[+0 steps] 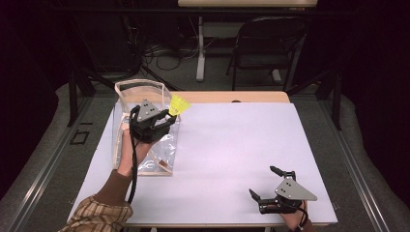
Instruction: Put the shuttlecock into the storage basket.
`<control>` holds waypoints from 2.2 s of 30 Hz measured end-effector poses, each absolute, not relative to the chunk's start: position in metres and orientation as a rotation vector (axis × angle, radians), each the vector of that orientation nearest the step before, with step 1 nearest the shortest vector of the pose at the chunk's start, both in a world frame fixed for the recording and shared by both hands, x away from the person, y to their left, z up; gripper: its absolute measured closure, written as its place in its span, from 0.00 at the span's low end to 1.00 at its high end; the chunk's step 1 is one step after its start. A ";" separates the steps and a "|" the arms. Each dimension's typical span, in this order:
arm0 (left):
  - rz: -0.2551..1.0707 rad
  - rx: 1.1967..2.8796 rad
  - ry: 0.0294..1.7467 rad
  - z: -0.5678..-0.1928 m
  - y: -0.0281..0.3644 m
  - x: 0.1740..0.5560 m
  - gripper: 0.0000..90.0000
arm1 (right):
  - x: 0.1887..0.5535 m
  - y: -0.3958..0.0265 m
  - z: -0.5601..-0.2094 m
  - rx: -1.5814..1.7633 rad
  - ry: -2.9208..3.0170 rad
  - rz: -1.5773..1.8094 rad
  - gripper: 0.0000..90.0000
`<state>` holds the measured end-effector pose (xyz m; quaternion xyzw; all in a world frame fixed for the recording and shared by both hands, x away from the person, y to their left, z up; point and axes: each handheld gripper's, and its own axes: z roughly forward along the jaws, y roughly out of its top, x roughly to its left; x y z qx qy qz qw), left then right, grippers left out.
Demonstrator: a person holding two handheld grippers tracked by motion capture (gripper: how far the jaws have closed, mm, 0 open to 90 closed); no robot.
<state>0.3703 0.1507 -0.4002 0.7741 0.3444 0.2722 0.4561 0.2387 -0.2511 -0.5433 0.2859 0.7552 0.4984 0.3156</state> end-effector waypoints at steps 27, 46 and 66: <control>0.740 1.858 0.873 -0.376 0.170 0.379 0.72 | 0.239 -0.251 -0.543 0.753 1.993 1.309 0.00; 0.776 1.822 0.905 -0.367 0.187 0.386 0.72 | 0.239 -0.251 -0.544 0.752 1.992 1.308 0.00; 0.793 1.783 0.979 -0.367 0.203 0.397 0.72 | 0.239 -0.251 -0.544 0.755 1.999 1.306 0.00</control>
